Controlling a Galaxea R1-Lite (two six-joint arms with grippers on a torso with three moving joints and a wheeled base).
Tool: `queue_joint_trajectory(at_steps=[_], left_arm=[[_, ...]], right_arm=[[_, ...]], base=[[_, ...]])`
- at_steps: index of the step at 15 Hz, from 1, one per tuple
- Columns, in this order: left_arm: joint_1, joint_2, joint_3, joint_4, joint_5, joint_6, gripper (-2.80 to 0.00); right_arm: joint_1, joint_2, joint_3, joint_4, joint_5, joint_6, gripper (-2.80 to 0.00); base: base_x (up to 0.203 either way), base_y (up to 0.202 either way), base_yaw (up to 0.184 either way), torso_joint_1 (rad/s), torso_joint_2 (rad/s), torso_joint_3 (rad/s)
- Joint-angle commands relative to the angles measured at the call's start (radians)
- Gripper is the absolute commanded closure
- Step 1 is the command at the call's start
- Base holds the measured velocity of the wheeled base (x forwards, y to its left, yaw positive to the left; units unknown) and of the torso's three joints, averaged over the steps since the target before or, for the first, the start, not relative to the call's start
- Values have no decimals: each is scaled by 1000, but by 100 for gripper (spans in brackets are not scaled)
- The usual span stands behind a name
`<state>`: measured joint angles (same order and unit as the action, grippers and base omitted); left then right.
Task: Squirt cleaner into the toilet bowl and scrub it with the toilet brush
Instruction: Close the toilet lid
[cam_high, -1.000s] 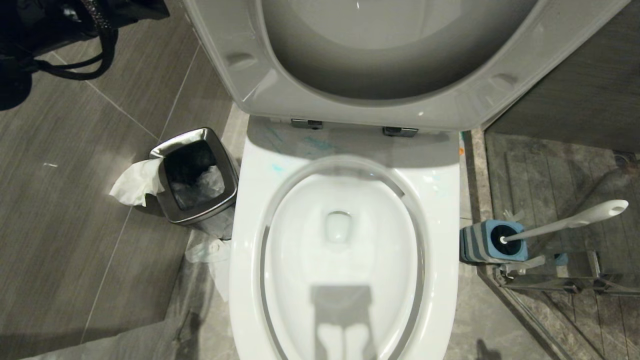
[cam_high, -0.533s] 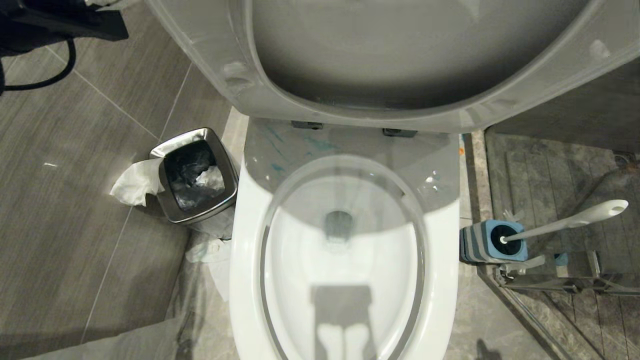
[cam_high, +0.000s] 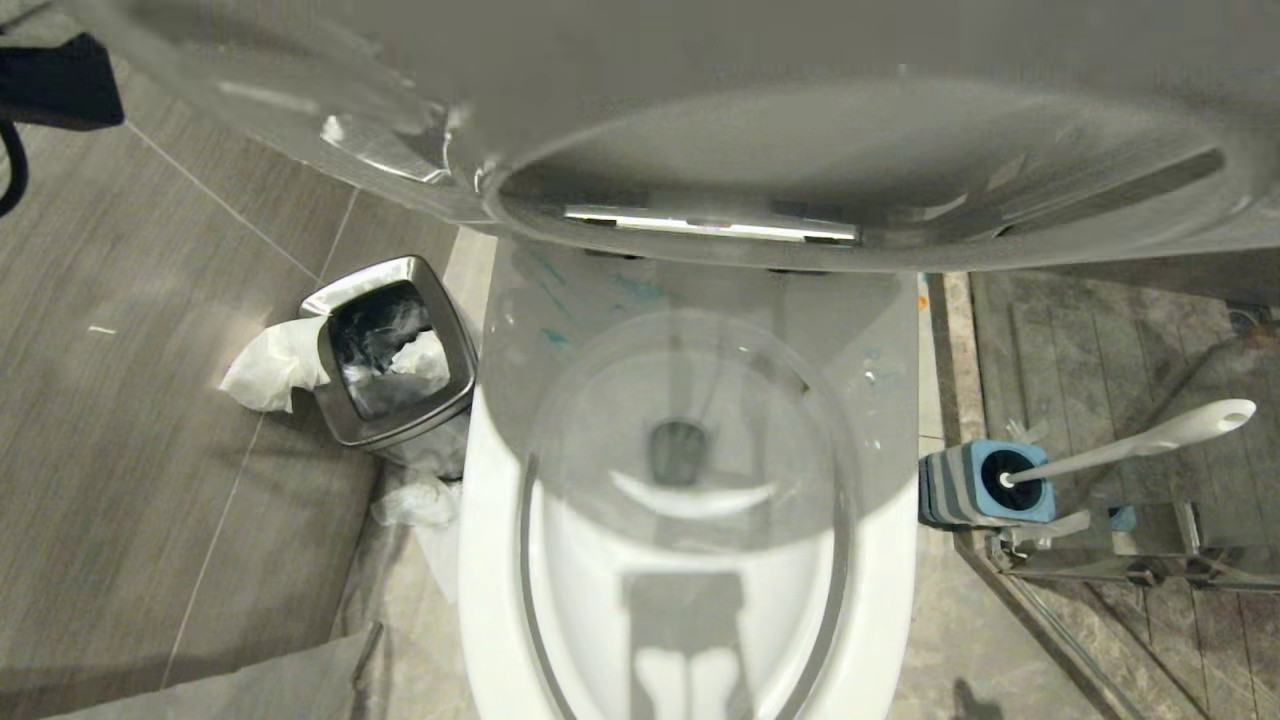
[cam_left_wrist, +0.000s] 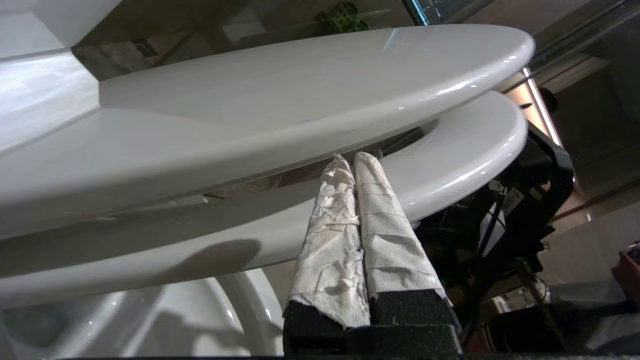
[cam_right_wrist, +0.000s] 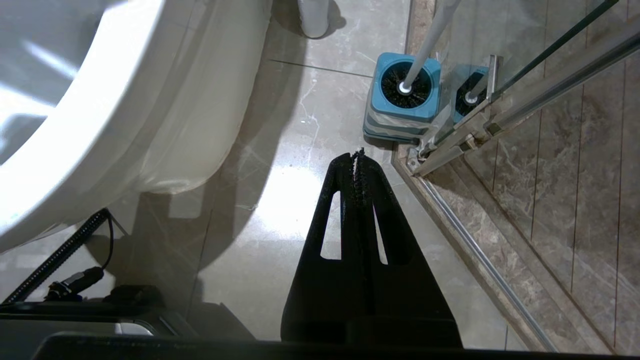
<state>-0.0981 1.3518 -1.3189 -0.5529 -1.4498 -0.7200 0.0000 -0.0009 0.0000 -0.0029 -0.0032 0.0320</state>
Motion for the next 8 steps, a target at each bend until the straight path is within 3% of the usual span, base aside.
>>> queue_joint_trajectory(at_steps=[1,4,8], left_arm=[[1,-48,26,-51,-13,-8,0],[19,-74,32,-55,-49,-7,0],[20,-104,53,-56,-73,-7,0]], right_arm=[[0,1,0,0,0,0,0],[0,1,0,0,0,0,0],[0,1,0,0,0,0,0]], base=[[0,0,0,0,0,0],[0,0,0,4,2,40],[0,0,0,1,2,178]])
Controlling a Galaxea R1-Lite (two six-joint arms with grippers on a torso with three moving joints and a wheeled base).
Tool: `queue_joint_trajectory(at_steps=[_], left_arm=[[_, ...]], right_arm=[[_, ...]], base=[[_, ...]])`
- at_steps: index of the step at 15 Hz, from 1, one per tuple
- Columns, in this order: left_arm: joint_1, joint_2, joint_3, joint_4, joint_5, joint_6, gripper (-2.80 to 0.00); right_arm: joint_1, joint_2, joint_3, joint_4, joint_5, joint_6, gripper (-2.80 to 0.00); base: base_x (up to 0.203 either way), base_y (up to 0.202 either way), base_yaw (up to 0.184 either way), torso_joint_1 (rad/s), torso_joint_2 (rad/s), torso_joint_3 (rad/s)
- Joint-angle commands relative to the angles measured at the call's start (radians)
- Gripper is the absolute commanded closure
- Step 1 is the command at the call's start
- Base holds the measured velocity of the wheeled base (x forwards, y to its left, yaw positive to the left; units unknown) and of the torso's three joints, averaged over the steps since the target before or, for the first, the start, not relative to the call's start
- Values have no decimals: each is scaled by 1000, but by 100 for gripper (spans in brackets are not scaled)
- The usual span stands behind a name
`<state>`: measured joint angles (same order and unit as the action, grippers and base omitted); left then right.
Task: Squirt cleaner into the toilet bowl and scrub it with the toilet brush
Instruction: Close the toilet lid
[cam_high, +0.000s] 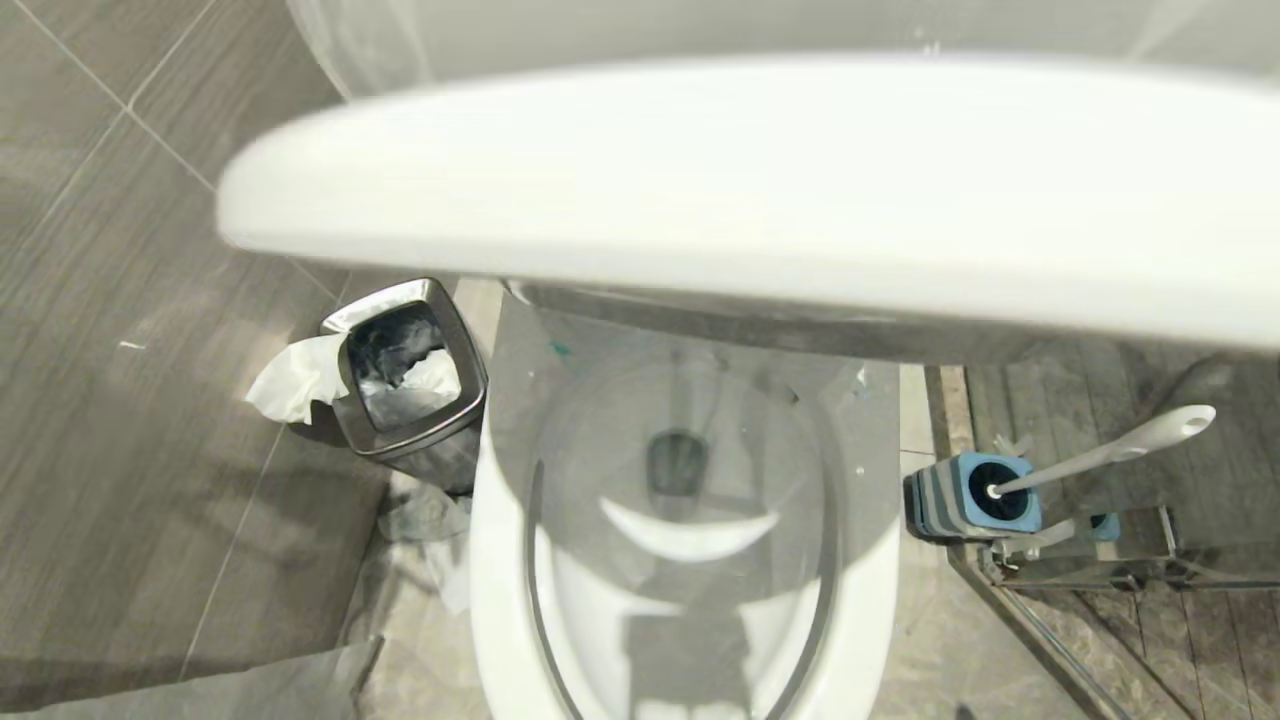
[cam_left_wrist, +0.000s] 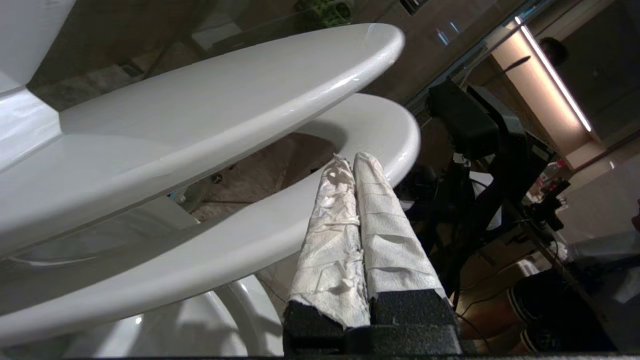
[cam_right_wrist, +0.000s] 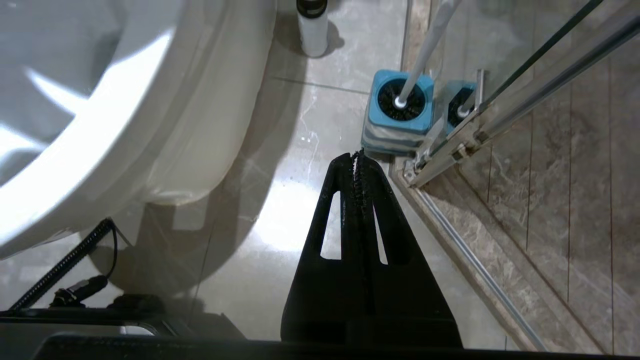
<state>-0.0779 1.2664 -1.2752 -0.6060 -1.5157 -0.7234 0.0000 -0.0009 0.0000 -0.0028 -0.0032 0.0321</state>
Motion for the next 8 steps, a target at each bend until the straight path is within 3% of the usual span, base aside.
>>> queue_joint_trajectory(at_steps=[1,8], left_arm=[[0,-25,14,-3,-7,-4,0],[0,-67,45,-3,-9,-5,0]], right_arm=[[0,1,0,0,0,0,0],[0,1,0,0,0,0,0]], base=[[0,0,0,2,2,203],[0,0,0,3,2,204]])
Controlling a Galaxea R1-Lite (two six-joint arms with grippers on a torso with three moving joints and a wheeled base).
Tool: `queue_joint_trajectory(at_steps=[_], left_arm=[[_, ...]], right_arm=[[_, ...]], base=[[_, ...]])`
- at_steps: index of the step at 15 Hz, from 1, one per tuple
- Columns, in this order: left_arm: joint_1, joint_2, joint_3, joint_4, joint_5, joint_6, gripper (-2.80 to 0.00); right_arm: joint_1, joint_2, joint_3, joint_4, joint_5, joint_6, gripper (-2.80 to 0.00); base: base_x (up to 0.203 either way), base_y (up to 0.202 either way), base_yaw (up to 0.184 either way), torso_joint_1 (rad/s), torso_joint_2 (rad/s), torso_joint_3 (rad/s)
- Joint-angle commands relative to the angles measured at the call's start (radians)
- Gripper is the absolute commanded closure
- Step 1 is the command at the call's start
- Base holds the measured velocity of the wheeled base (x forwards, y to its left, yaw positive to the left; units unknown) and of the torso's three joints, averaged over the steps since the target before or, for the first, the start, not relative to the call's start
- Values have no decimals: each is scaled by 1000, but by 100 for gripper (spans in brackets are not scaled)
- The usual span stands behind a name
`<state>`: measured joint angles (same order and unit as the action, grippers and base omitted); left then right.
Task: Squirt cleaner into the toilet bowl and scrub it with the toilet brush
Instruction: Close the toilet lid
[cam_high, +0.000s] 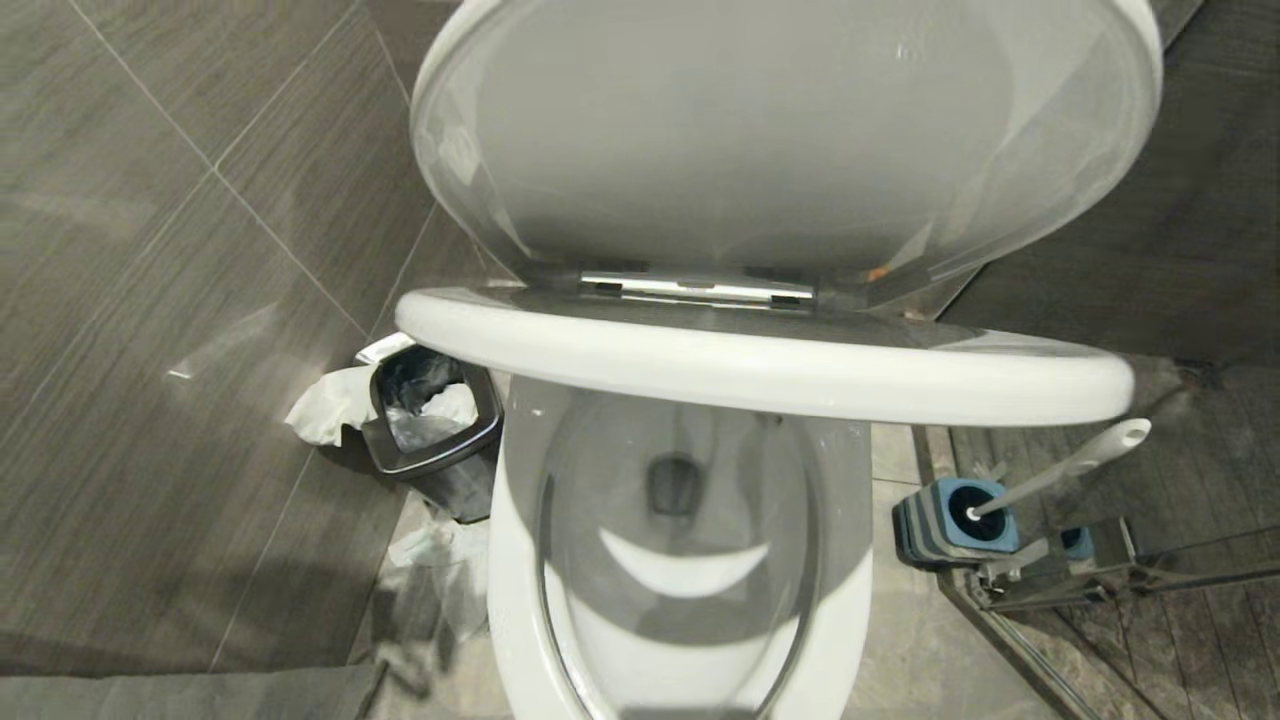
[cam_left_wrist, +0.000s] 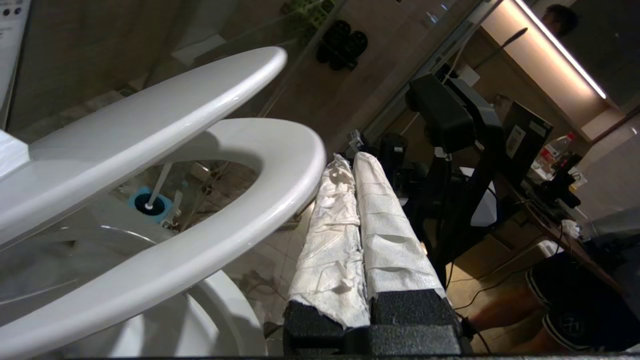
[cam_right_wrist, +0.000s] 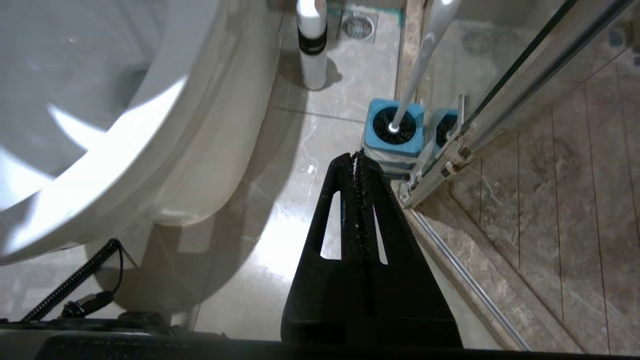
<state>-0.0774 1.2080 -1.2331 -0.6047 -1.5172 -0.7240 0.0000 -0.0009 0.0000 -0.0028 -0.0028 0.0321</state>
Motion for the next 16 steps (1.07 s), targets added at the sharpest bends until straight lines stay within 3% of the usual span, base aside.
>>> queue_joint_trajectory(at_steps=[1,7,9,11,14,15,16], left_arm=[[-1,-11,3,-4,-8,-5,0],[7,-26,4,-2,19,-1,0],[81,-31,-2,3,34,-4,0],[158,3,-111,19,35,-10,0],[223,126,-371,43,40,-19,0],[258,169,-440,47,65,-30,0],[283,202,-476,54,139,-83,0]], right_arm=[[0,1,0,0,0,0,0],[0,1,0,0,0,0,0],[0,1,0,0,0,0,0],[0,1,0,0,0,0,0],[0,1,0,0,0,0,0],[0,1,0,0,0,0,0],[0,1,0,0,0,0,0]], base=[[0,0,0,-7,1,209],[0,0,0,3,2,189],[0,0,0,4,1,60],[0,0,0,0,0,0],[0,0,0,0,0,0],[0,0,0,0,0,0],[0,0,0,0,0,0]])
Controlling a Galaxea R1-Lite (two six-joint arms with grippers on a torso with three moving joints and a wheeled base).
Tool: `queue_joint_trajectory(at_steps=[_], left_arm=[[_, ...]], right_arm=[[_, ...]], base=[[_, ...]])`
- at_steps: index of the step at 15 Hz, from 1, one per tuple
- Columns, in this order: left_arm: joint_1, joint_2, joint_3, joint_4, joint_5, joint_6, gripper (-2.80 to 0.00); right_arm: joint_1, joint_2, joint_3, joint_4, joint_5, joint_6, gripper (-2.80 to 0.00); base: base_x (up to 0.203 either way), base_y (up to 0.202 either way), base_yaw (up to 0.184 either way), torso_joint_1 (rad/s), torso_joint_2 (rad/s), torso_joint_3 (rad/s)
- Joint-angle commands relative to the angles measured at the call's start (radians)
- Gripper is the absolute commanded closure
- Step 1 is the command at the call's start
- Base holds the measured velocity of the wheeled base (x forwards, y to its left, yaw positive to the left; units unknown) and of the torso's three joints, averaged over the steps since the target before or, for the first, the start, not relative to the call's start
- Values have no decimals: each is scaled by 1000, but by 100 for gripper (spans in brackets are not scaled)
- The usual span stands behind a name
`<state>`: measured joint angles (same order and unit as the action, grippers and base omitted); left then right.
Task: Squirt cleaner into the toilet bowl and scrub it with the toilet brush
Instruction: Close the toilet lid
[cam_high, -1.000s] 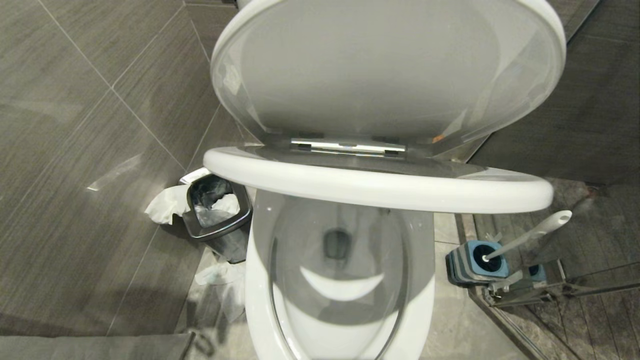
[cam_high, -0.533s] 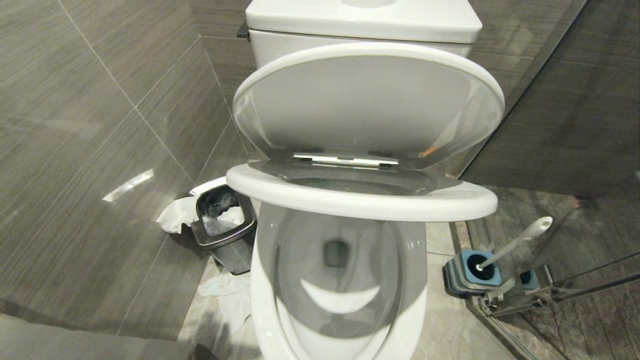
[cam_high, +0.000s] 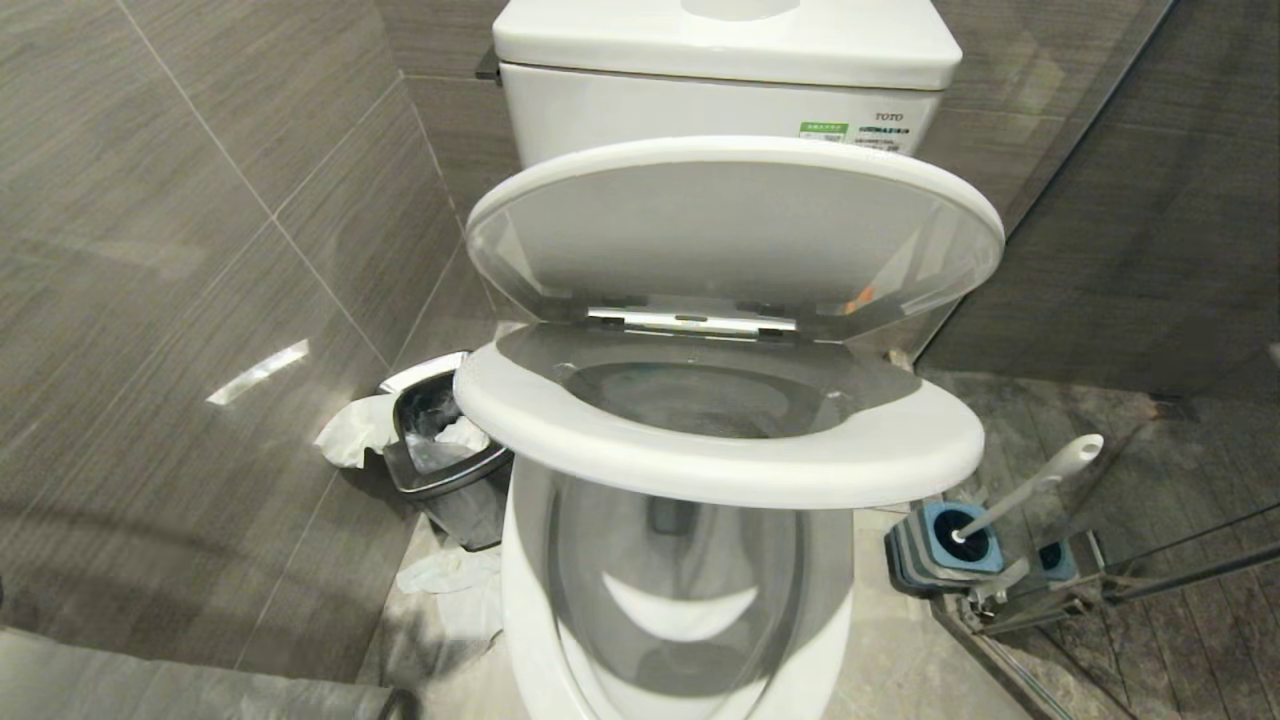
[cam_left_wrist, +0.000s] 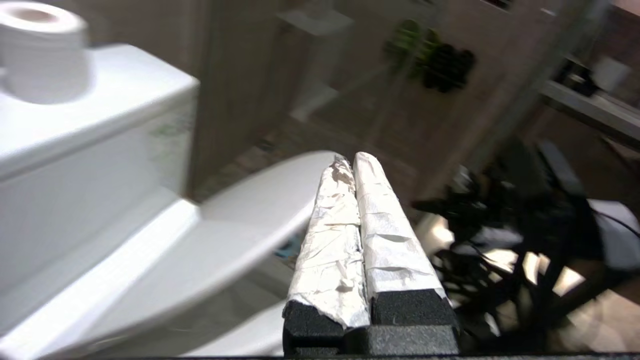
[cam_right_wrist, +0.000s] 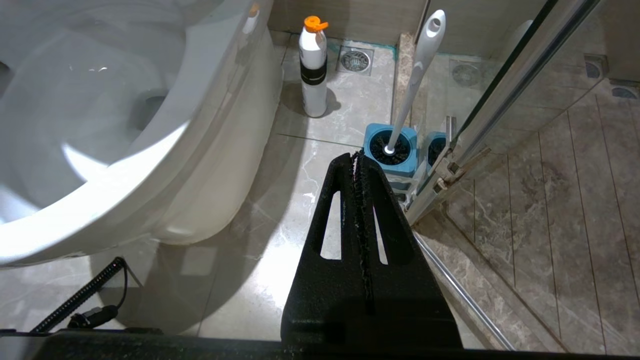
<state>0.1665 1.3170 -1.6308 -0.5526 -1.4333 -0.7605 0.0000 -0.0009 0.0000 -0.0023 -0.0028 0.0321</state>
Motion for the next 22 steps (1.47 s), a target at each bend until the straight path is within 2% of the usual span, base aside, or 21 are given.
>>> queue_joint_trajectory(at_steps=[1,2,3,4,5,6,7,9,11,13,14,16,17,18,19,20,21,22], left_arm=[[47,100,-105,12,152,-184,0],[51,104,-139,23,225,-361,0],[65,109,-190,39,272,-554,0],[88,110,-233,55,279,-691,0],[105,112,-255,64,219,-742,0],[123,115,-268,66,128,-740,0],[119,115,-277,52,89,-736,0],[25,116,-289,23,31,-726,0],[-106,111,-291,5,-29,-703,0],[-304,105,-286,7,-33,-707,0],[-410,105,-284,18,-14,-731,0],[-622,142,-281,47,82,-803,0],[-681,194,-280,57,133,-815,0],[-697,234,-279,74,170,-799,0],[-678,285,-279,144,209,-725,0],[-664,323,-286,281,262,-583,0],[-663,365,-299,432,365,-468,0],[-688,401,-308,545,544,-344,0]], right_arm=[[0,1,0,-1,0,0,0],[0,1,0,-1,0,0,0],[0,1,-1,-1,0,0,0],[0,1,0,-1,0,0,0],[0,1,0,-1,0,0,0],[0,1,0,-1,0,0,0],[0,1,0,-1,0,0,0],[0,1,0,-1,0,0,0],[0,1,0,-1,0,0,0],[0,1,0,-1,0,0,0],[0,1,0,-1,0,0,0],[0,1,0,-1,0,0,0],[0,1,0,-1,0,0,0],[0,1,0,-1,0,0,0],[0,1,0,-1,0,0,0],[0,1,0,-1,0,0,0],[0,1,0,-1,0,0,0],[0,1,0,-1,0,0,0]], base=[[0,0,0,0,0,0],[0,0,0,0,0,0],[0,0,0,0,0,0],[0,0,0,0,0,0],[0,0,0,0,0,0],[0,0,0,0,0,0],[0,0,0,0,0,0],[0,0,0,0,0,0],[0,0,0,0,0,0],[0,0,0,0,0,0],[0,0,0,0,0,0],[0,0,0,0,0,0],[0,0,0,0,0,0],[0,0,0,0,0,0],[0,0,0,0,0,0],[0,0,0,0,0,0],[0,0,0,0,0,0],[0,0,0,0,0,0]])
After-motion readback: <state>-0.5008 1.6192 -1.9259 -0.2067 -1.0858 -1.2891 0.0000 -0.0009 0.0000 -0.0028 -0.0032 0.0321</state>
